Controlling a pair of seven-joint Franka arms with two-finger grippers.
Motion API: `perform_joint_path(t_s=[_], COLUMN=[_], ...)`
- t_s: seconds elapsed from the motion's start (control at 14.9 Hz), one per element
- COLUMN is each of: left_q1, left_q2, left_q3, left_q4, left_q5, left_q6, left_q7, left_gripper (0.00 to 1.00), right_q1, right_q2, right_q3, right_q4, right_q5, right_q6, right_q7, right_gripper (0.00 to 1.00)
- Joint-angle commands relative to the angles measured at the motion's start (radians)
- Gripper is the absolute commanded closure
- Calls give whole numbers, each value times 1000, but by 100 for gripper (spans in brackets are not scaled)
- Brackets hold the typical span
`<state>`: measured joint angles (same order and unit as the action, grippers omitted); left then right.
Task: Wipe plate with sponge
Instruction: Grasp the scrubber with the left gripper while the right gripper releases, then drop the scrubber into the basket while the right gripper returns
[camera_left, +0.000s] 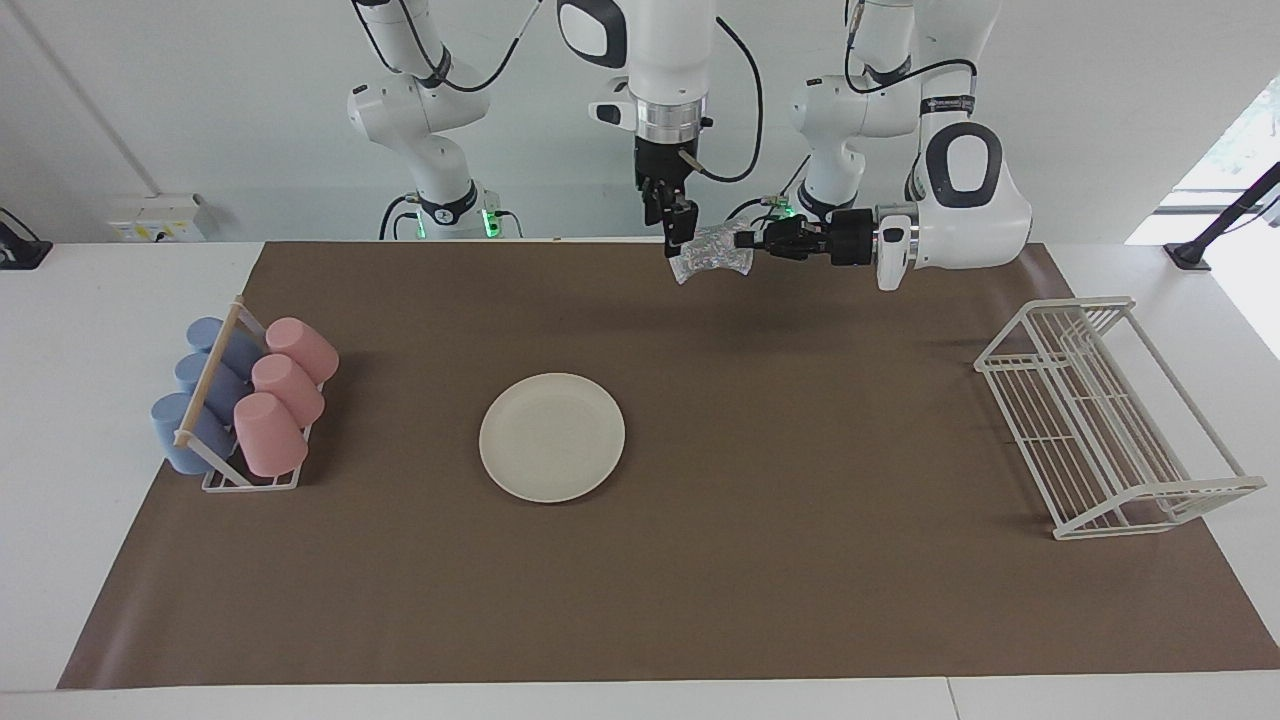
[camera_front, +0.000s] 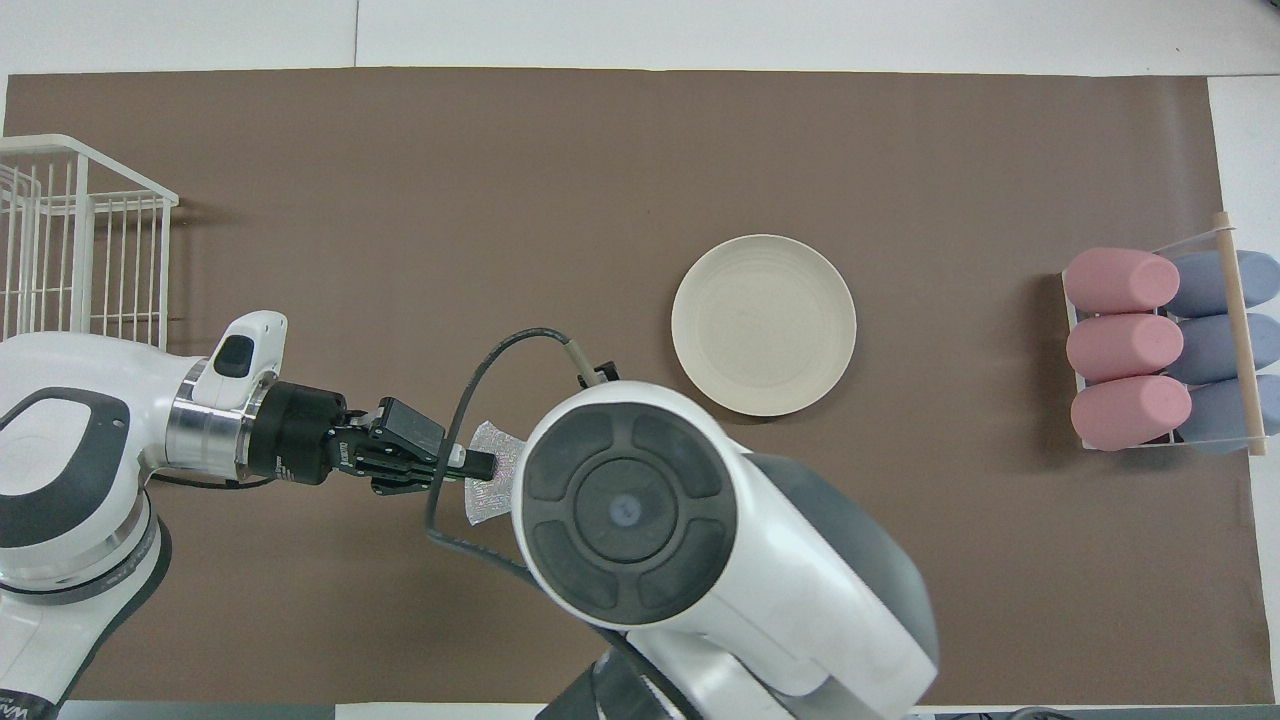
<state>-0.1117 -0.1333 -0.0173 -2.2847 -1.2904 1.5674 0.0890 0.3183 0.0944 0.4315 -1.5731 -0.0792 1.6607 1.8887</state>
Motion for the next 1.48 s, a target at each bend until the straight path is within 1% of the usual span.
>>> perform_joint_path(t_s=[0.0,0.07,0.2,0.34,0.61,0.67,0.81,0.87,1.01,1.08,1.14,1.21,1.41], left_q1=[17,32,46,61,57,50,46,46,30,15,0,-25,-100], left_q2=[-6,0,20,34,38,40,66,73,107,119,133,135,135], left_q3=[7,5,5,7,5,5,-4,-6,-7,-7,-7,-9,-7], left_q4=[11,40,117,180,307,344,427,464,551,589,617,631,631], left_q5=[2,16,124,183,406,481,645,718,892,984,1081,1161,1399], left_q6=[-15,-13,-18,-17,-9,-9,-26,-42,-87,-113,-134,-147,-152], left_q7=[-29,-64,-110,-171,-291,-322,-377,-393,-406,-414,-413,-413,-414], left_gripper=[100,100,100,100,100,100,100,100,100,100,100,100,100], right_q1=[-112,-163,-257,-371,-586,-629,-695,-708,-688,-647,-601,-567,-567], right_q2=[-74,-87,-107,-120,-120,-122,-117,-116,-120,-120,-120,-122,-125], right_q3=[7,6,3,0,-2,-2,-2,-8,-77,-112,-184,-232,-240], right_q4=[-42,-41,-39,-38,-39,-42,-38,-39,-36,-35,-35,-36,-39], right_q5=[-11,-4,-2,-1,-1,-2,-2,-2,-2,-2,-1,-1,-1], right_q6=[-73,-87,-99,-146,-170,-170,-162,-164,-165,-165,-168,-170,-176], right_q7=[-320,-441,-677,-939,-1389,-1496,-1673,-1732,-1879,-1942,-1973,-1991,-2001], right_gripper=[0,0,0,0,0,0,0,0,0,0,0,0,0])
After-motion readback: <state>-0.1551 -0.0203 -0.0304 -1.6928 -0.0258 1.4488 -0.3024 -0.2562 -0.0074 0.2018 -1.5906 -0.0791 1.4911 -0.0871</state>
